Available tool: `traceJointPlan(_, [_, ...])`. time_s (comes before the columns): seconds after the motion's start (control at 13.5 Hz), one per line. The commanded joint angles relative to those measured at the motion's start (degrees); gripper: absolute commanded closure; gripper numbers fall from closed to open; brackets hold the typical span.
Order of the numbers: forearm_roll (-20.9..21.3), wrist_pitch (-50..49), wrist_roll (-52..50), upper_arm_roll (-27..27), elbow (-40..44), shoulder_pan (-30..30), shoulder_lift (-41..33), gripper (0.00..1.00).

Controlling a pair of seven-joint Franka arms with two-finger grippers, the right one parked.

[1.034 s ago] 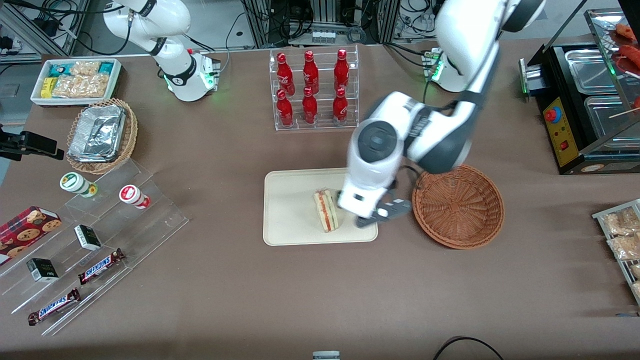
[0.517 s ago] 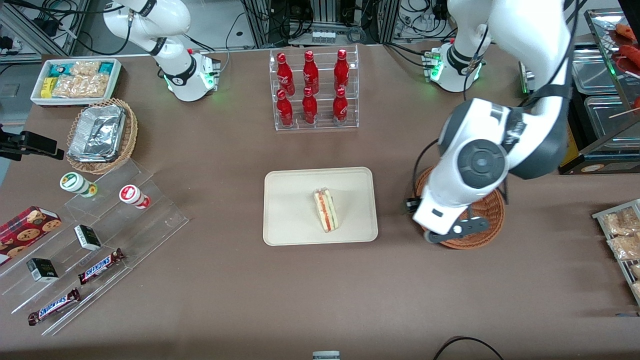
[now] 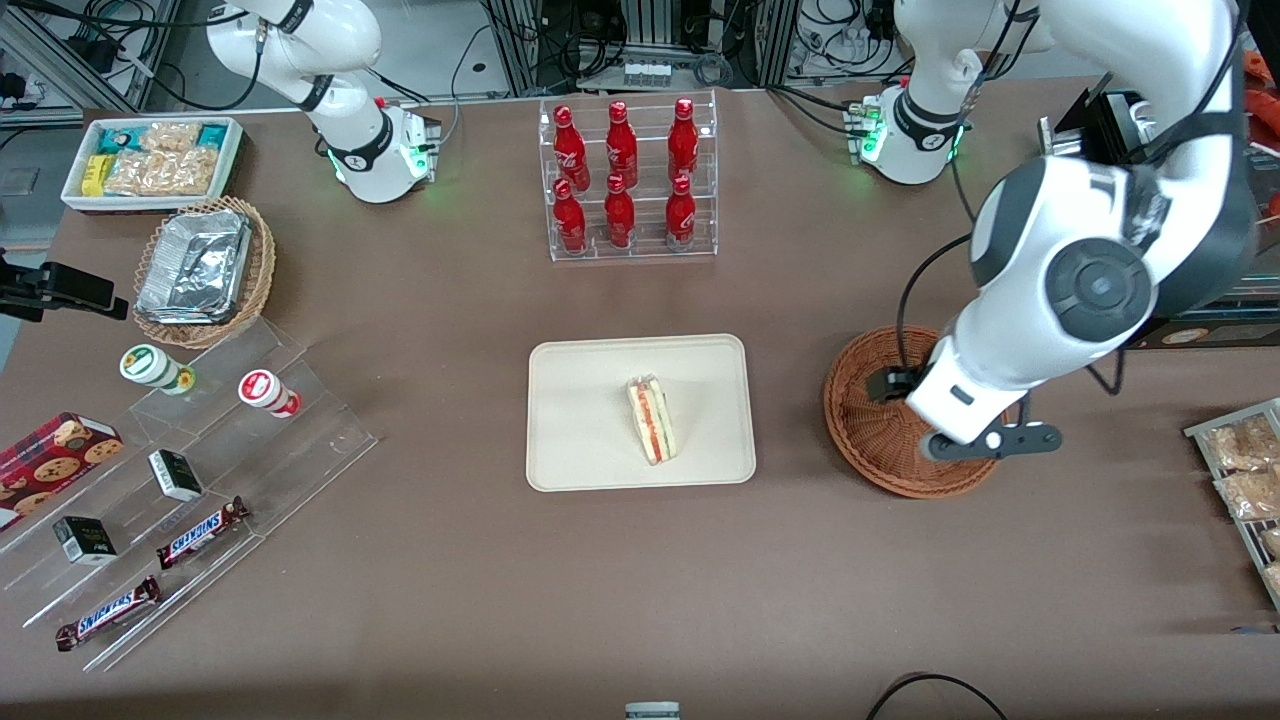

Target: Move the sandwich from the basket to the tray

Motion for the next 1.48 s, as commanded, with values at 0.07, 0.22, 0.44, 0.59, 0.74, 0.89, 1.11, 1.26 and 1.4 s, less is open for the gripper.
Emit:
traceJointPlan(0.07, [-2.2, -0.2, 9.3, -6.2, -10.2, 9.4, -11.0, 0.00])
traceJointPlan(0.22, [-2.2, -4.0, 11.1, -10.6, -10.3, 15.0, -13.0, 0.00])
traceJointPlan(0.44, [-1.9, -8.3, 11.5, -11.2, -10.2, 17.8, -16.3, 0.00])
traceJointPlan(0.59, [-1.8, -10.1, 11.5, -11.2, -10.2, 19.6, -18.6, 0.00])
traceJointPlan(0.74, [-1.3, -12.3, 11.5, -10.8, -9.7, 19.9, -19.5, 0.00])
traceJointPlan(0.89, [-1.7, -12.9, 11.3, -9.3, -8.9, 19.9, -19.9, 0.00])
traceJointPlan(1.11, [-1.9, -13.0, 11.2, -8.2, -8.8, 19.9, -20.4, 0.00])
traceJointPlan(1.26, [-1.9, -13.1, 11.2, -6.7, -8.8, 19.9, -20.9, 0.00])
traceJointPlan(1.4, [-1.6, -12.4, 11.2, -6.0, -8.8, 19.9, -21.1, 0.00])
